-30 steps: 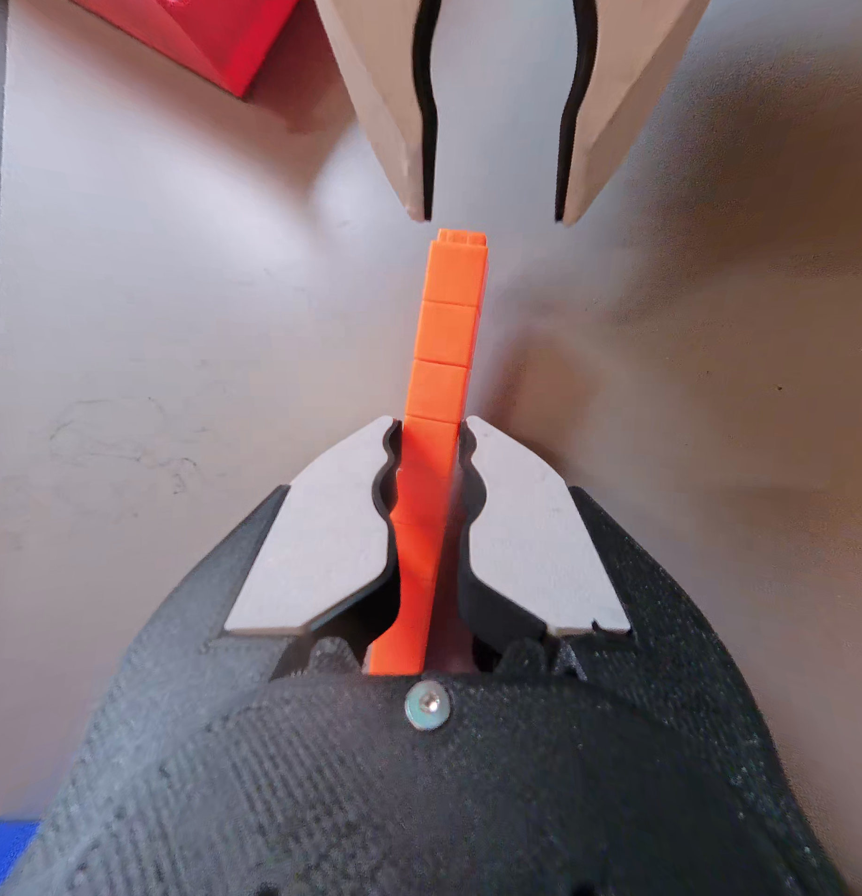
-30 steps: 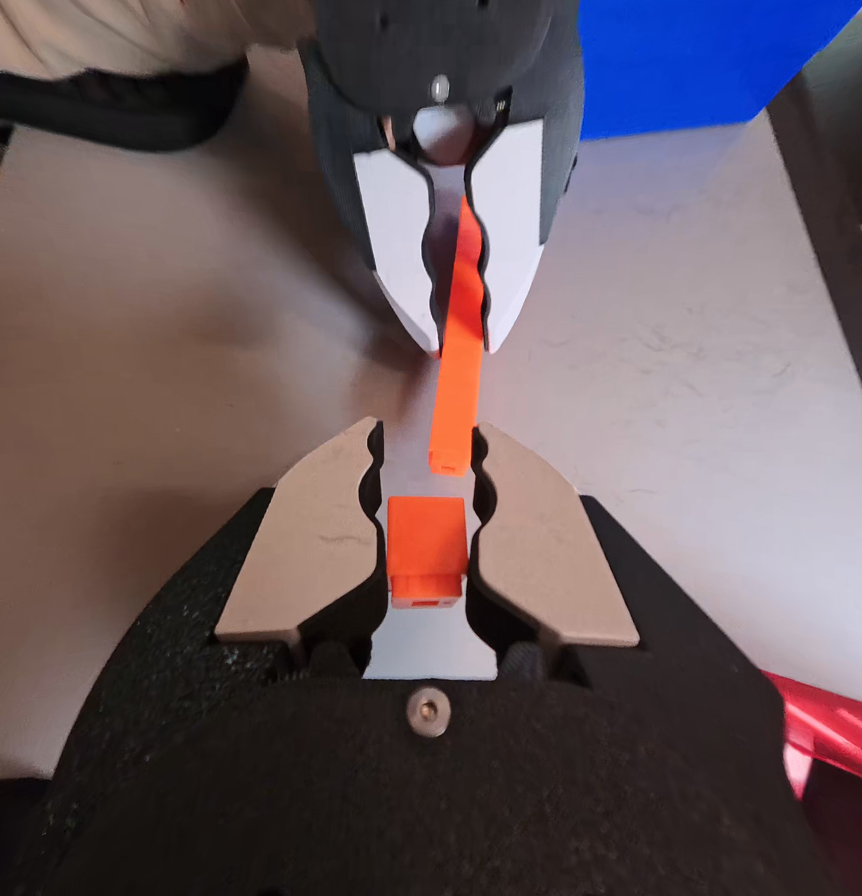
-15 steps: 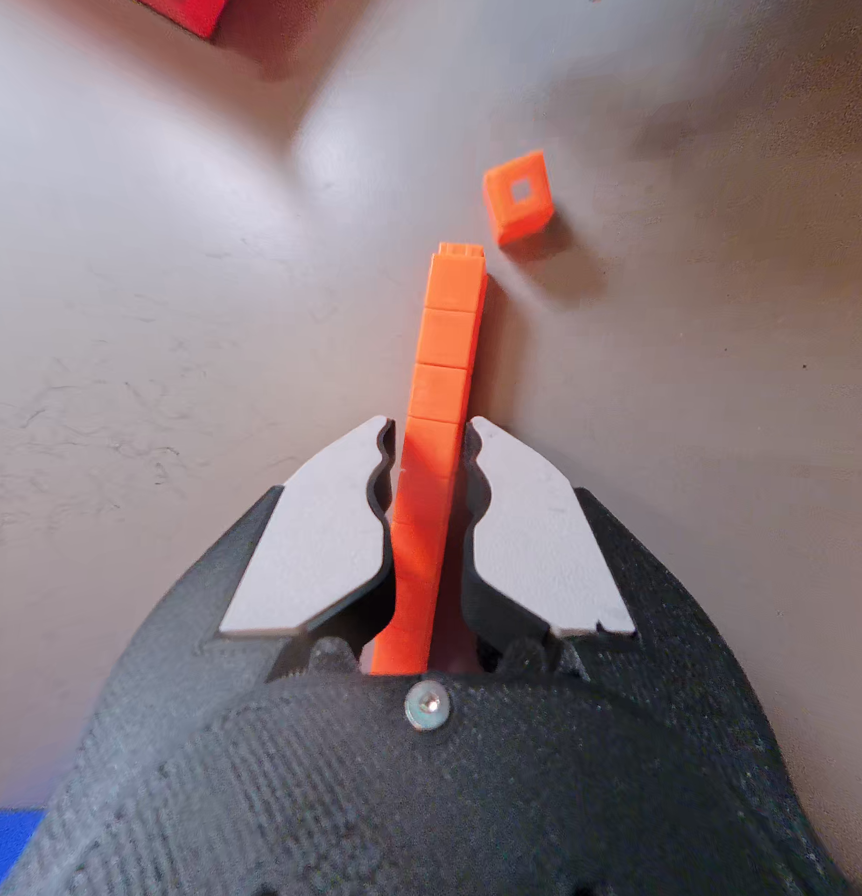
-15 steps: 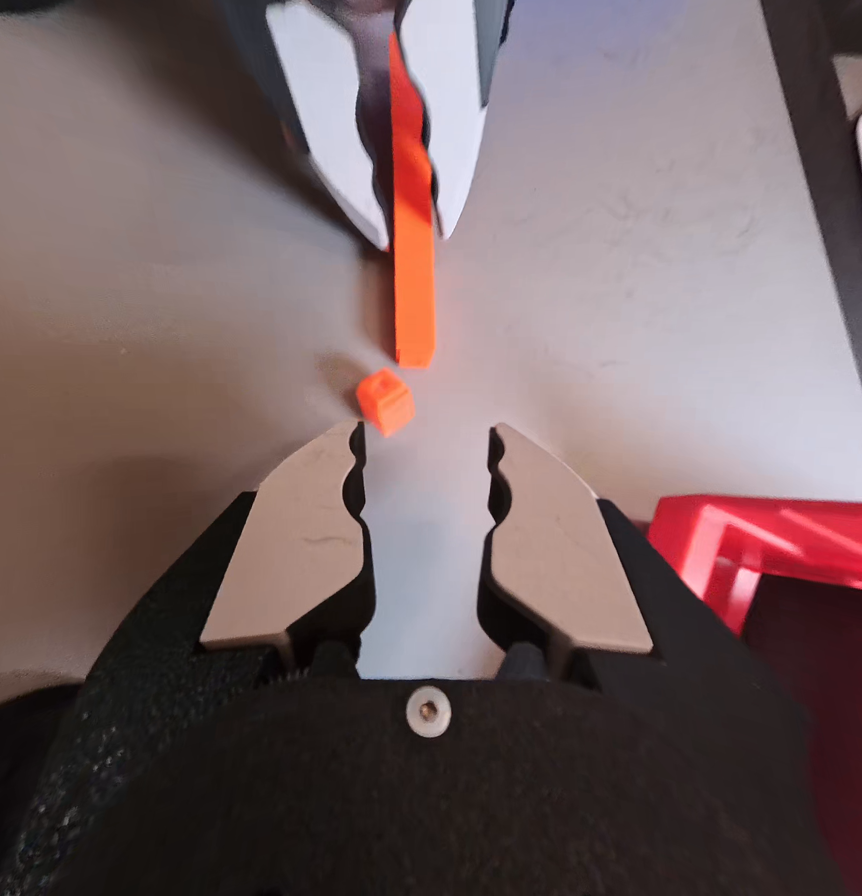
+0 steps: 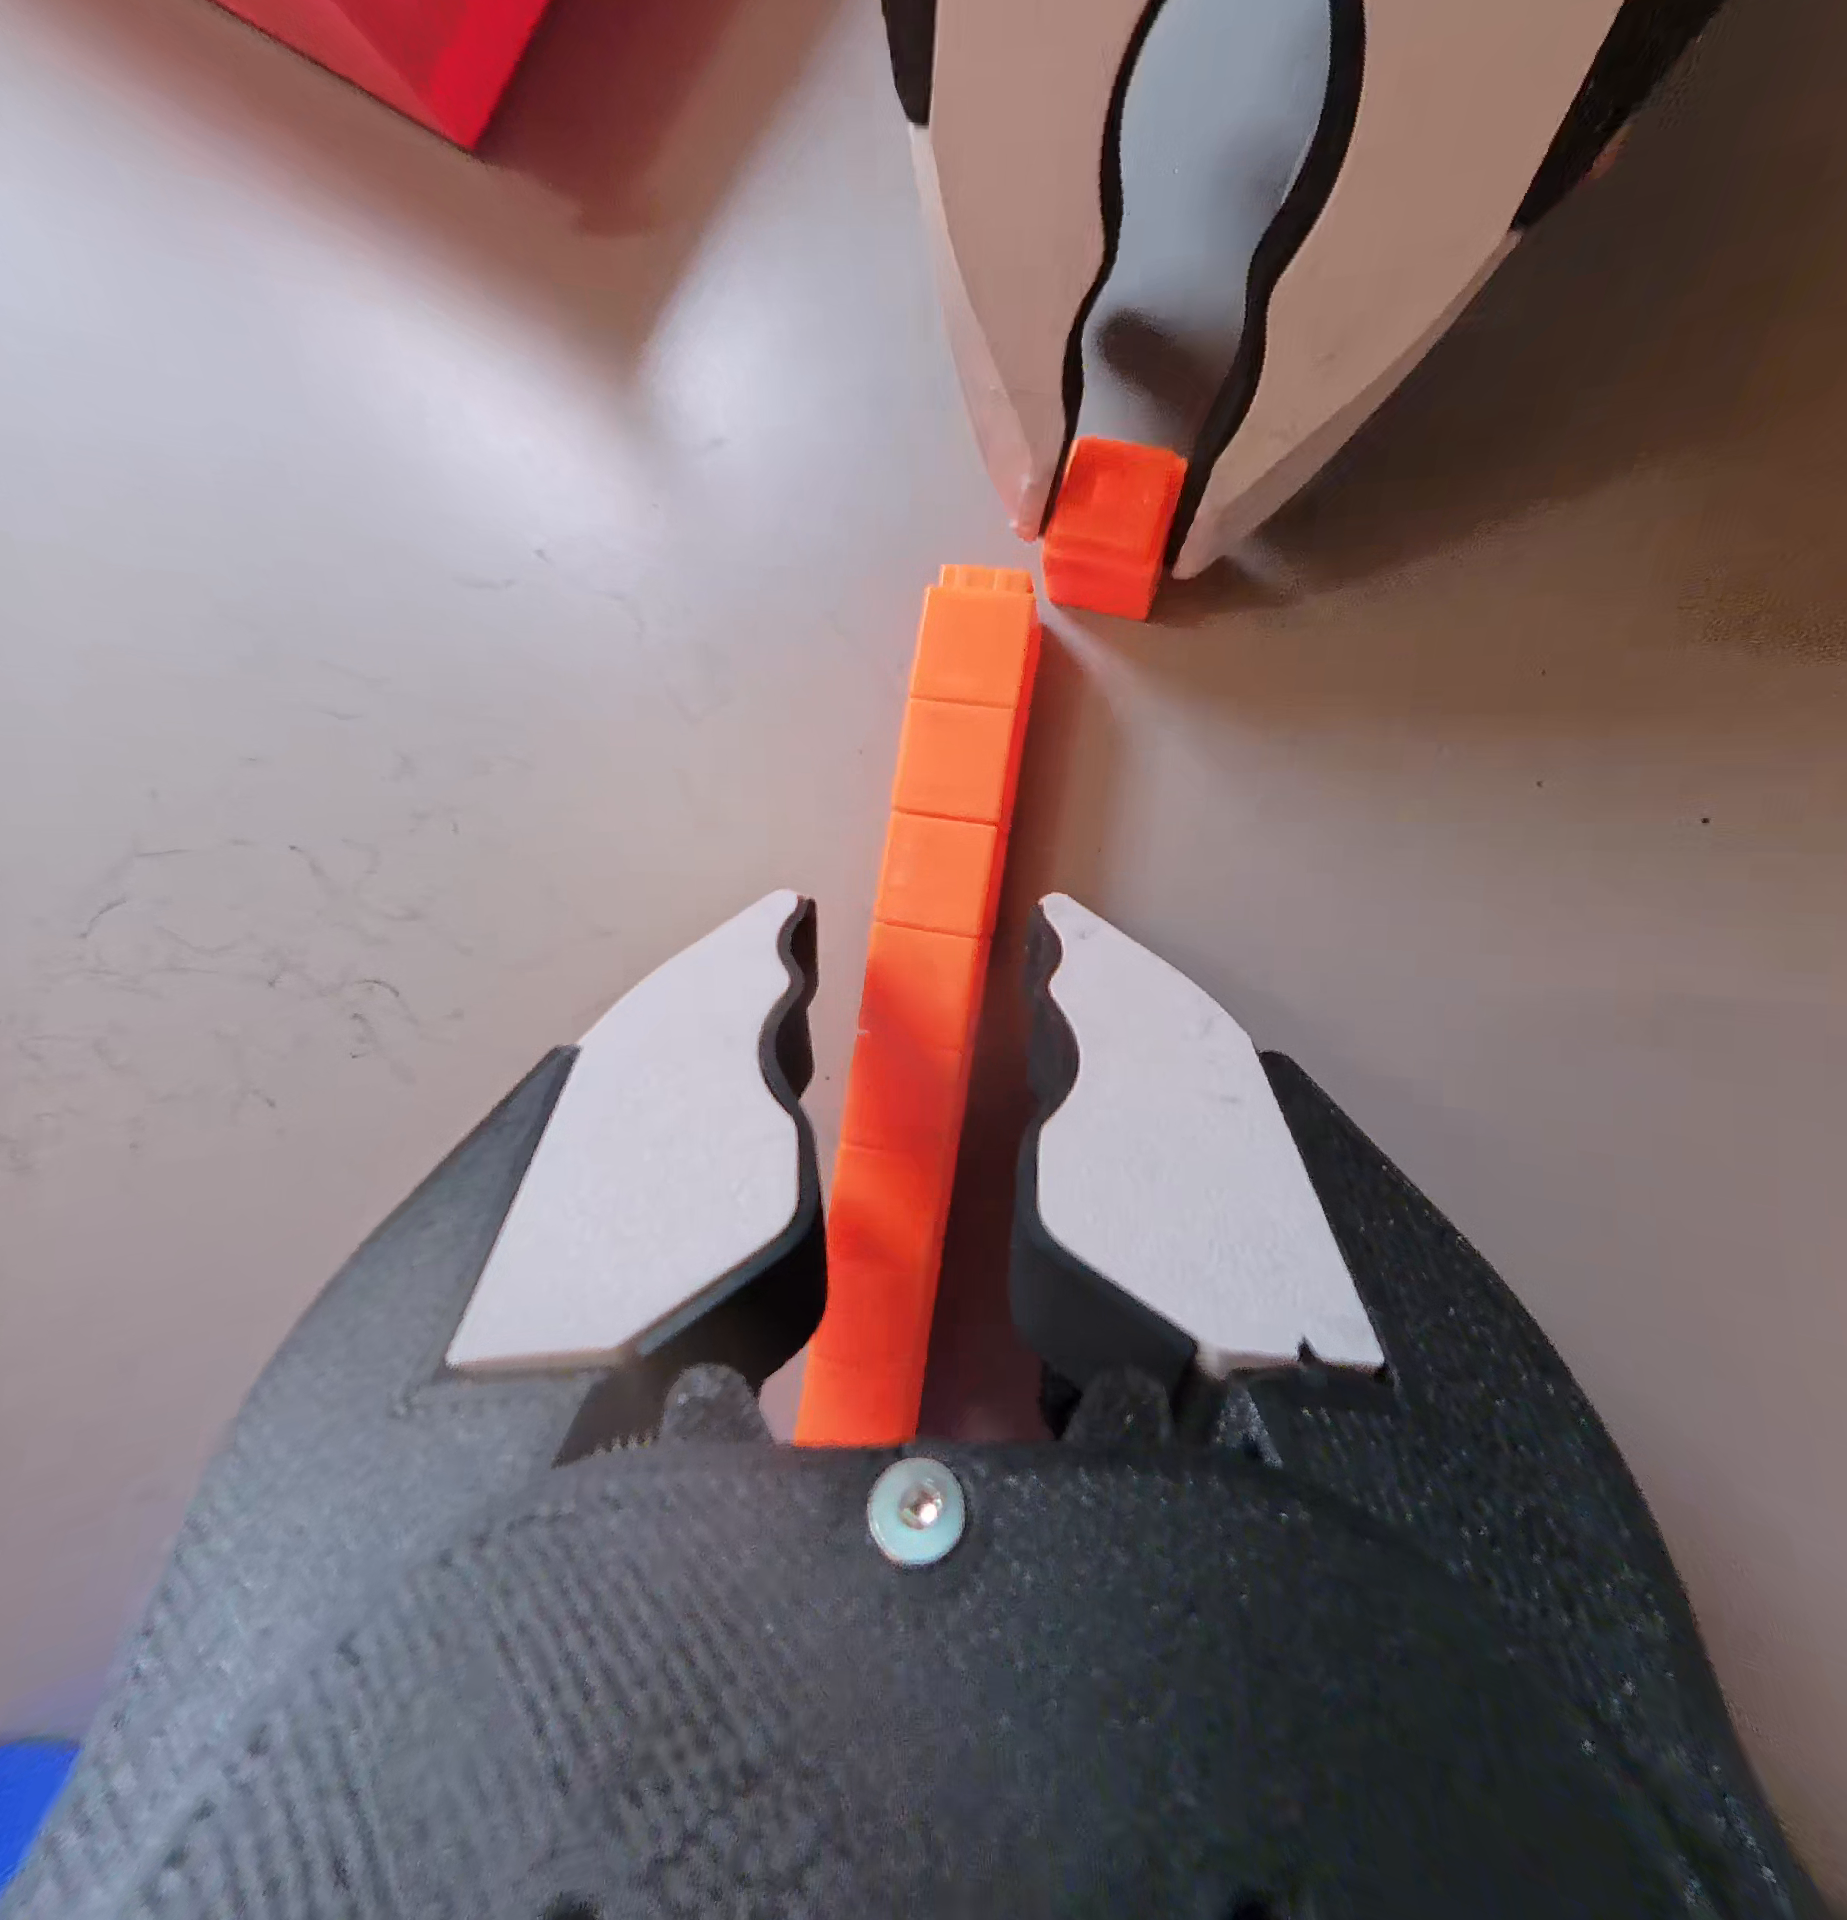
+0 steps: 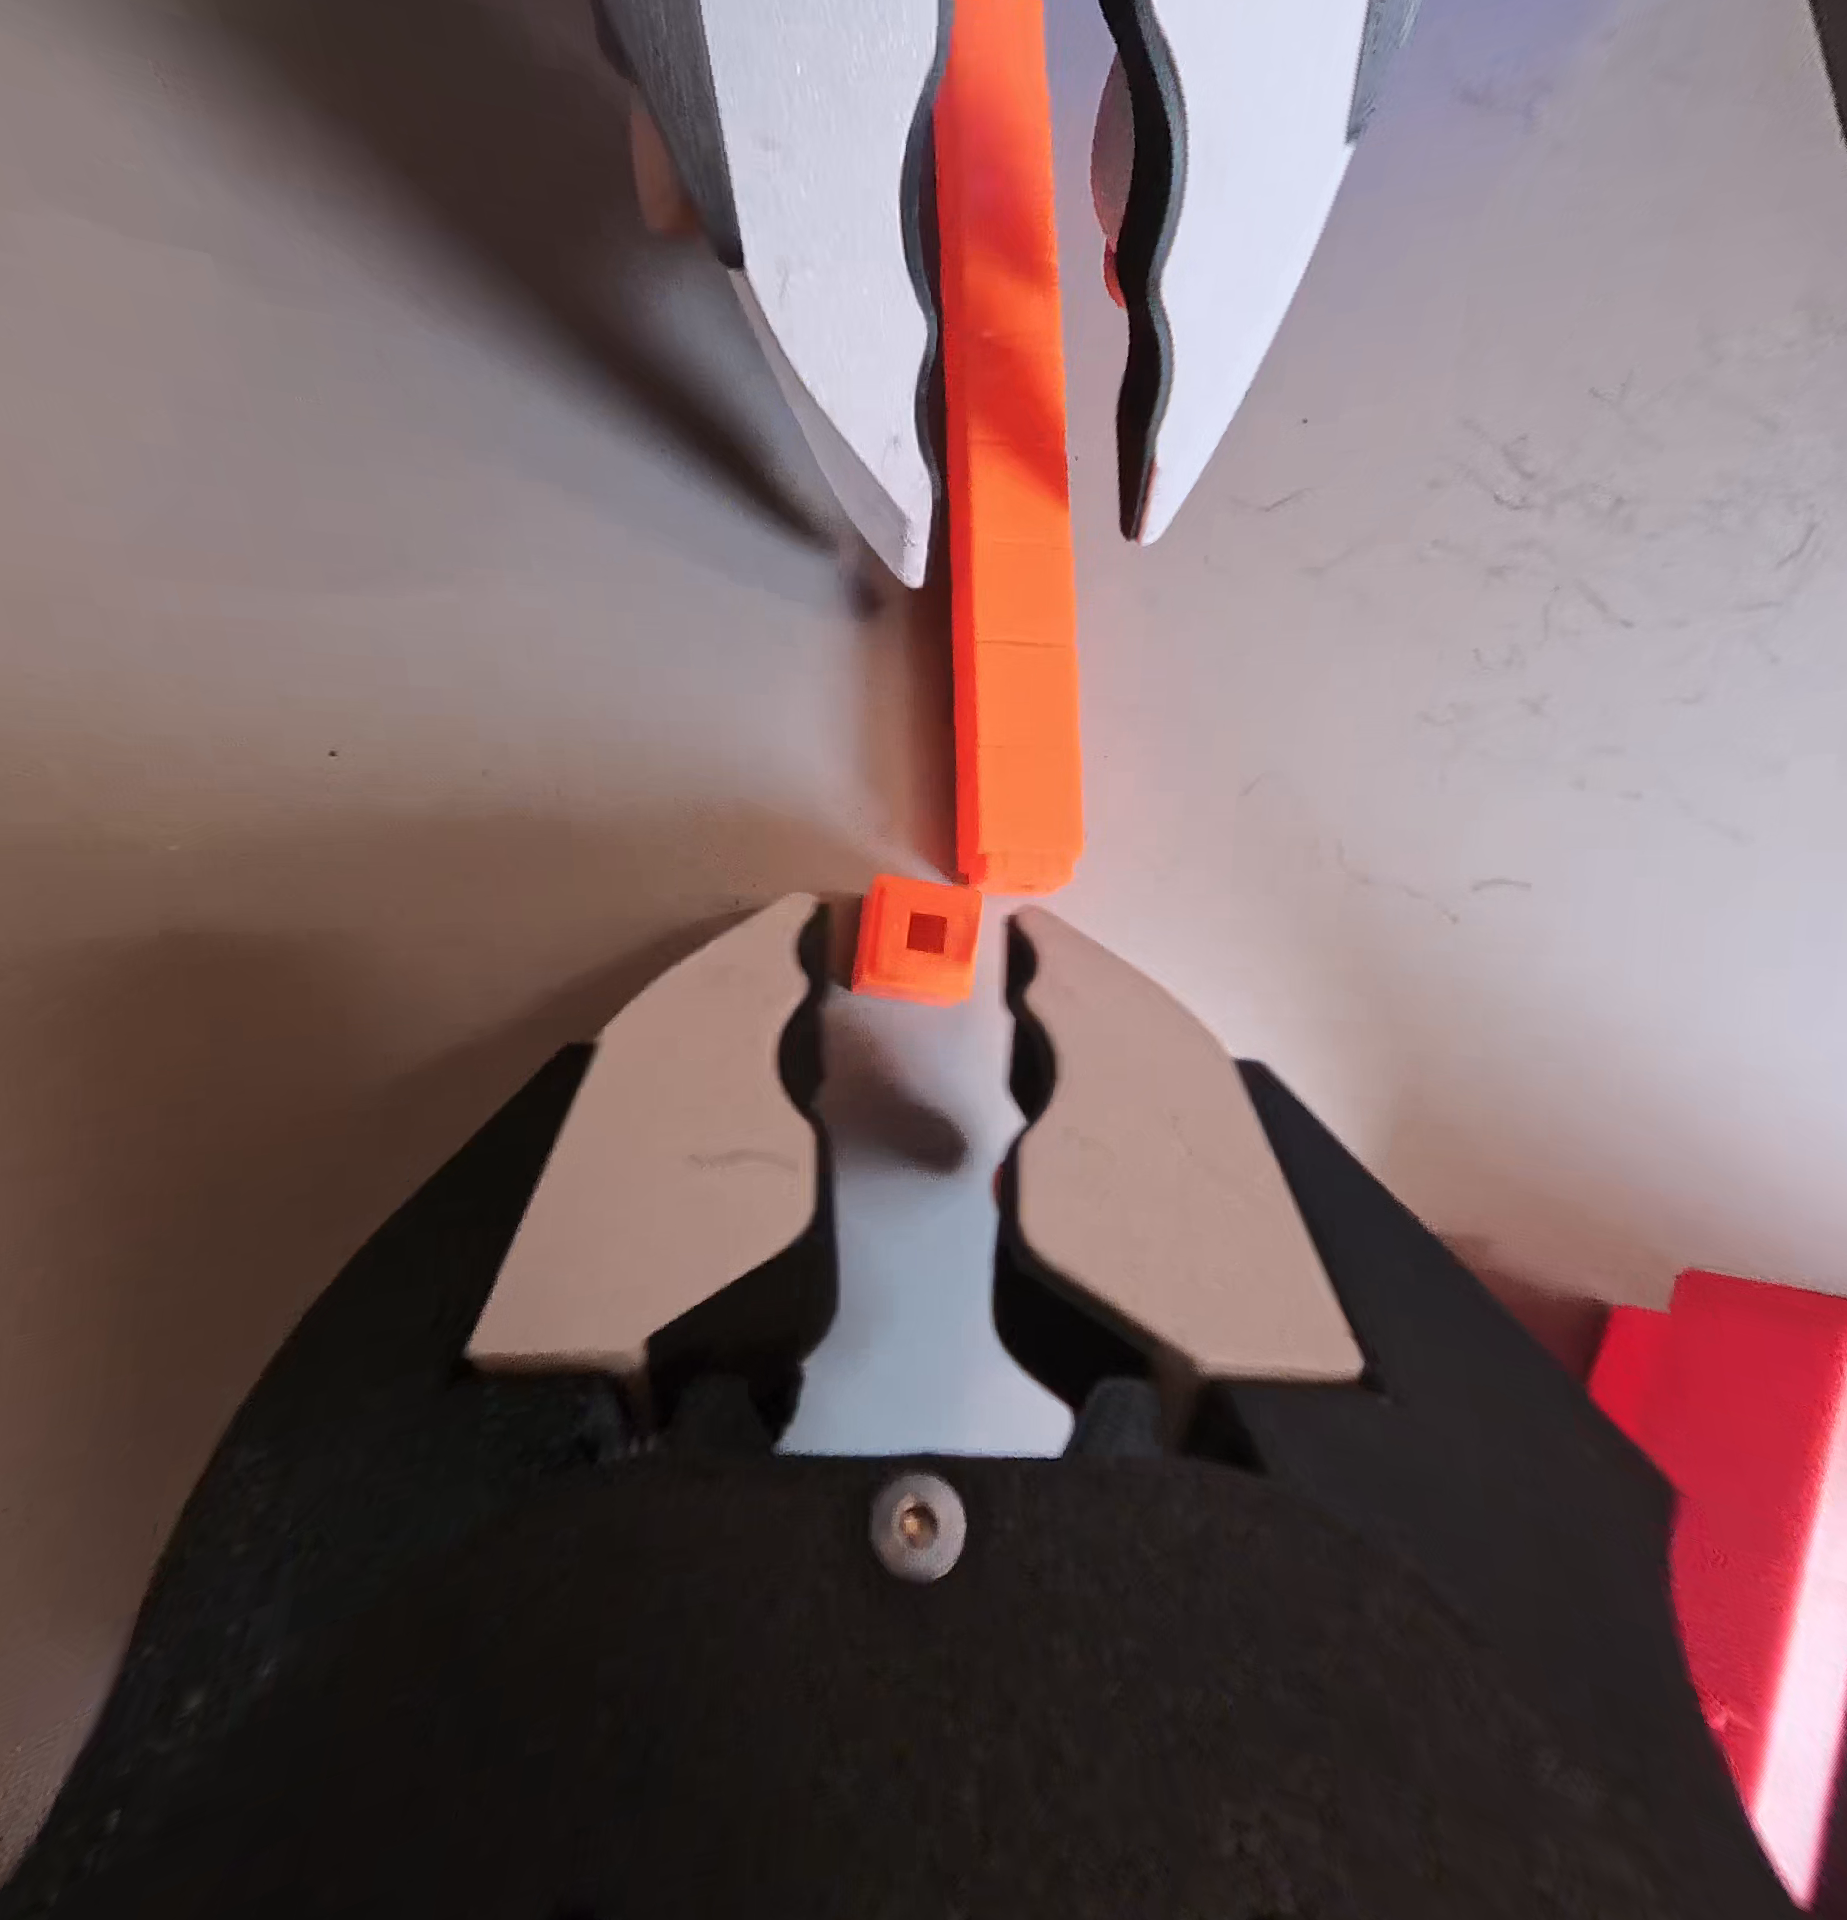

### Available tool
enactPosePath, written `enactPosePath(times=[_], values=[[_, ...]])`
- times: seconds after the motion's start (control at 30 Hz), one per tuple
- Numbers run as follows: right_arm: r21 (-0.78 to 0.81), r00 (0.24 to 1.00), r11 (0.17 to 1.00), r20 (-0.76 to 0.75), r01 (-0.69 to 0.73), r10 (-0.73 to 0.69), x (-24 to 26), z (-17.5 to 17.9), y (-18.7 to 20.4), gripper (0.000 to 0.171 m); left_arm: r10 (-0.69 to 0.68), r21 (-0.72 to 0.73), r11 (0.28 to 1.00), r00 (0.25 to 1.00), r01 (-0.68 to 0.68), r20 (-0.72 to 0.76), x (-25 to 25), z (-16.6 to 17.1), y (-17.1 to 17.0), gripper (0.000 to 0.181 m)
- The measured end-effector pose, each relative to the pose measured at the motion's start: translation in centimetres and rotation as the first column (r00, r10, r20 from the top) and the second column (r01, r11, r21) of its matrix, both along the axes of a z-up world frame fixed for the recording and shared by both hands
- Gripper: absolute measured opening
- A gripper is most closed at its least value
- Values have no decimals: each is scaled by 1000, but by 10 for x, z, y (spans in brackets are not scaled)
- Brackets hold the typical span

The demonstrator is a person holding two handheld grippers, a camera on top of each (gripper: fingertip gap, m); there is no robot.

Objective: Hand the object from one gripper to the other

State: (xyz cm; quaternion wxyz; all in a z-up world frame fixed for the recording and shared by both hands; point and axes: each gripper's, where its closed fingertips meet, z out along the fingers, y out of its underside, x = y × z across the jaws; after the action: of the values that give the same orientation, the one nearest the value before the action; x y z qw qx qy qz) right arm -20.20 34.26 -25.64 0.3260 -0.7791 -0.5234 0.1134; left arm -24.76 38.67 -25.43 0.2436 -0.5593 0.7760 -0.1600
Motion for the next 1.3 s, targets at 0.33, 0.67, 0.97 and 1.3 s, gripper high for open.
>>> enactPosePath(times=[0.33,0.67,0.97,1.3], values=[[155,784,972,-620,179,-45,26,101,18,20,-62,16,998,997,63,-42,14,-13,1,23],[198,672,974,-737,106,77,19,126,1,21,-79,-203,967,936,156,343,30,76,-35,22],[236,684,971,-716,48,140,14,142,-14,20,-40,-383,906,938,179,344,28,87,-51,22],[197,777,980,-620,16,112,10,135,-19,21,-41,-414,896,958,161,284,27,84,-61,21]])
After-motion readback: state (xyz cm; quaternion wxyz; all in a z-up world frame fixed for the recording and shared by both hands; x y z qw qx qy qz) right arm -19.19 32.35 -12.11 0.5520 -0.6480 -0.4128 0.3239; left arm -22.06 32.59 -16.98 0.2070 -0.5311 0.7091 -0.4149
